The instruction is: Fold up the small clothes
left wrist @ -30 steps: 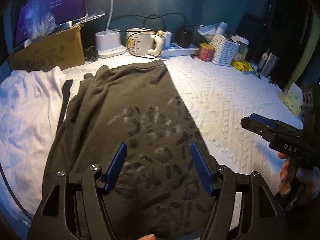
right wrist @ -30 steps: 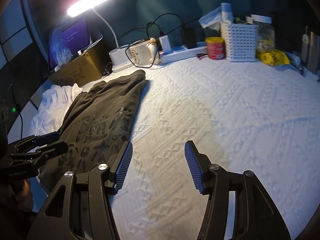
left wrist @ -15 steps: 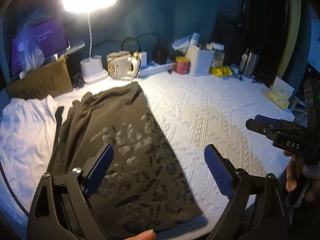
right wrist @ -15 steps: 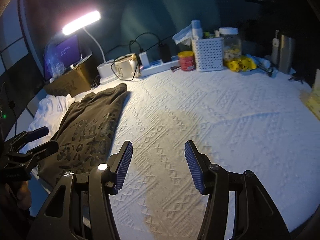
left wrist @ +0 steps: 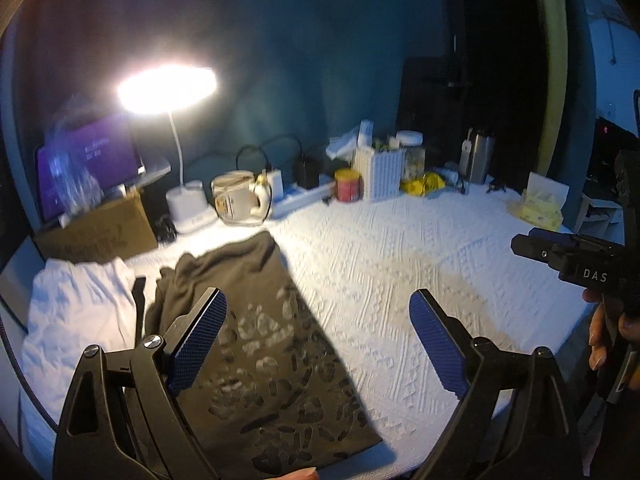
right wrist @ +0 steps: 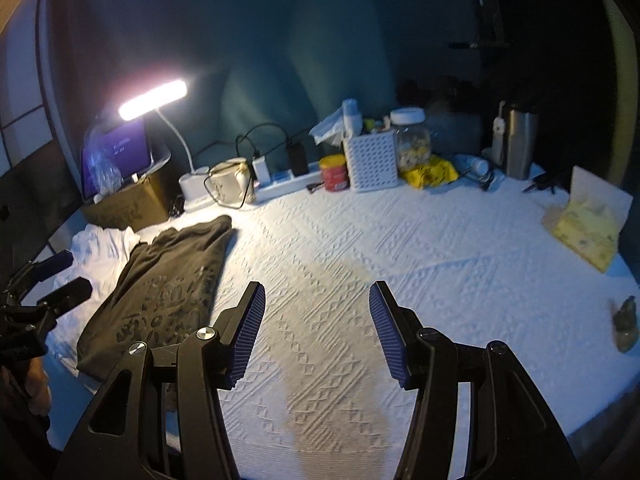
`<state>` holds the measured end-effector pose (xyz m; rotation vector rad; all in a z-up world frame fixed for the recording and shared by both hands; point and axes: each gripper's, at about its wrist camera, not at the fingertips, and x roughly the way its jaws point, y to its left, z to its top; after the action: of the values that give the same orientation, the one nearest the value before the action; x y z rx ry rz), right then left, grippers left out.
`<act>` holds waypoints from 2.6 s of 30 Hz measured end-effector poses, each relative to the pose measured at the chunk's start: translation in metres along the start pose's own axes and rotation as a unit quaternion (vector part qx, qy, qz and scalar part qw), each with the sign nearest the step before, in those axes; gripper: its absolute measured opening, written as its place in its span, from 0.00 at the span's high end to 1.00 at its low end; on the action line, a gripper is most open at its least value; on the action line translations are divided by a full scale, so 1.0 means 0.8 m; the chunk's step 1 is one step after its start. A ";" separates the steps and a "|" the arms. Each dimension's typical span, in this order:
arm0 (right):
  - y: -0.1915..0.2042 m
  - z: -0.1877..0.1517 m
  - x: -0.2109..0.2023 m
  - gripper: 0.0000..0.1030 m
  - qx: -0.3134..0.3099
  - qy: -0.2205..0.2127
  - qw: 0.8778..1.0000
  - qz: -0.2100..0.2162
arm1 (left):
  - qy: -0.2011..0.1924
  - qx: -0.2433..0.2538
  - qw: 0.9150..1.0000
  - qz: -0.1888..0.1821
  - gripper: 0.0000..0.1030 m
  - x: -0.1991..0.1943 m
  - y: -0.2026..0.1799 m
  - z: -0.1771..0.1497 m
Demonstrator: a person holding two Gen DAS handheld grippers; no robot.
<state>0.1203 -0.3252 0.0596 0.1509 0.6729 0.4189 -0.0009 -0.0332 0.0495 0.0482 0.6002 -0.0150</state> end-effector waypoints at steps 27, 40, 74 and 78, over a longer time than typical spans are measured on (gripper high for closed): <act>0.035 0.037 -0.136 0.44 -0.057 -0.121 0.990 -0.035 | -0.147 -0.015 0.989 -0.008 0.10 -0.106 0.012 0.031; 0.063 0.047 -0.183 0.44 -0.084 -0.169 0.980 -0.060 | -0.200 -0.024 0.979 -0.015 0.02 -0.147 0.023 0.034; 0.095 0.066 -0.172 0.44 -0.089 -0.168 0.980 -0.057 | -0.192 -0.051 0.980 -0.015 0.01 -0.133 0.067 0.034; 0.095 0.066 -0.170 0.44 -0.089 -0.167 0.980 -0.058 | -0.192 -0.049 0.980 -0.014 0.01 -0.131 0.067 0.035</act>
<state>0.0332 -0.3140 0.1984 0.0099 0.3103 0.3290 -0.0704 0.0186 0.1340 -0.0594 0.2140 -0.0221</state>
